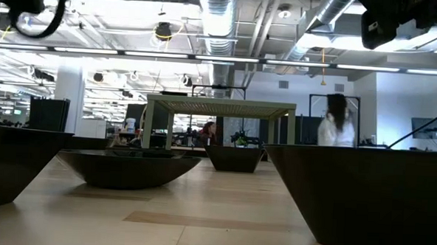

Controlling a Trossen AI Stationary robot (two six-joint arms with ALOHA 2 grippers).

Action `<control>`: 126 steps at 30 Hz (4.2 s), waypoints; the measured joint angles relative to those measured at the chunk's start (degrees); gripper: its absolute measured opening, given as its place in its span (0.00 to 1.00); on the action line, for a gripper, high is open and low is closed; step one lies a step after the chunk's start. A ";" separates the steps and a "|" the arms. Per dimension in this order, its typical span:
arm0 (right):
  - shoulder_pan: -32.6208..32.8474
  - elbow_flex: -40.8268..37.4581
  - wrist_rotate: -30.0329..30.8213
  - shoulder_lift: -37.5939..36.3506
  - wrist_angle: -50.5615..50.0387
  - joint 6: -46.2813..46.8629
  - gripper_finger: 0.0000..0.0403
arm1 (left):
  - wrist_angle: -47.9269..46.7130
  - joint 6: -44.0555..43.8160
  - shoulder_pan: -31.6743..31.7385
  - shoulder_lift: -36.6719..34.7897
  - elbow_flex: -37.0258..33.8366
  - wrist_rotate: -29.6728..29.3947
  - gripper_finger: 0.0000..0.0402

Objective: Pick & Place Mini shaped plates
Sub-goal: Stack the black square plate on top of the black square plate on the shelf

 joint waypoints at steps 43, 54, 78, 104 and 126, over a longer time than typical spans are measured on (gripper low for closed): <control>0.02 -0.02 -0.20 0.00 -1.16 -0.45 0.42 | -3.33 37.61 -0.29 6.25 0.70 0.79 0.23; 0.02 -0.02 -0.20 0.00 -1.11 -0.39 0.42 | -3.28 49.56 -0.36 6.25 0.70 0.59 0.23; 0.02 -0.02 -0.20 0.00 -1.29 2.58 0.42 | -2.64 50.58 -3.26 6.22 -0.70 -3.26 0.23; 0.02 0.00 -0.20 0.00 -1.33 2.58 0.42 | 3.18 45.84 -3.04 6.16 -4.43 -8.71 0.02; -0.07 0.00 -0.13 0.00 -1.22 1.99 0.42 | -7.80 78.05 18.51 4.34 16.82 -34.00 0.02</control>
